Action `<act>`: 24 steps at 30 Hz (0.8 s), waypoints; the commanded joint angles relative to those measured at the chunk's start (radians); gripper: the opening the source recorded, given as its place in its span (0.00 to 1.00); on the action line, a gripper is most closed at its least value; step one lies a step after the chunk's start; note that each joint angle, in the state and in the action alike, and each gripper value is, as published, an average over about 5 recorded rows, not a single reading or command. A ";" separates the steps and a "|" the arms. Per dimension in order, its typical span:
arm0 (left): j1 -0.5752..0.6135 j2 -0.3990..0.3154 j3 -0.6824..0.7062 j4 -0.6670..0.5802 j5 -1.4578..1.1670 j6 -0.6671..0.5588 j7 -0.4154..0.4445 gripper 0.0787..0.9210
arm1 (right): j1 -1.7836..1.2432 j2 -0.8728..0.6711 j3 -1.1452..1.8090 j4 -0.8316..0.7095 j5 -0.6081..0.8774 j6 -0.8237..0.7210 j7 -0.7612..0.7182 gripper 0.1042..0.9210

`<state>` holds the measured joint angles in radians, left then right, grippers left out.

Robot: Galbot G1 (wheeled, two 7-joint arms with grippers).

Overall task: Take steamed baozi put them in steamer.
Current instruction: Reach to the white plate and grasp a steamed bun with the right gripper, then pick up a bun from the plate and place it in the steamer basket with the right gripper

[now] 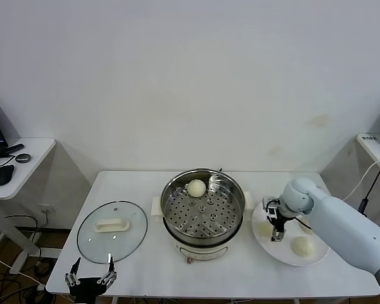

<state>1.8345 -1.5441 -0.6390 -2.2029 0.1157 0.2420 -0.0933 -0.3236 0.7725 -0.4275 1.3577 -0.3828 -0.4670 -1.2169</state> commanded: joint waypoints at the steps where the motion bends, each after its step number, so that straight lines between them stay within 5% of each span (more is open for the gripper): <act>1: 0.001 0.000 0.001 0.000 0.001 0.000 0.000 0.88 | -0.005 0.003 0.005 -0.002 -0.001 -0.001 0.011 0.81; 11: 0.005 0.000 0.003 -0.004 0.002 -0.001 -0.002 0.88 | -0.007 -0.022 0.019 0.019 0.012 -0.006 0.006 0.51; 24: -0.023 -0.003 0.024 -0.013 0.032 -0.003 -0.002 0.88 | 0.524 -0.179 -0.231 0.194 0.338 -0.083 -0.085 0.48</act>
<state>1.8173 -1.5474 -0.6166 -2.2142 0.1386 0.2394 -0.0951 -0.1486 0.6737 -0.4860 1.4551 -0.2421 -0.5145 -1.2508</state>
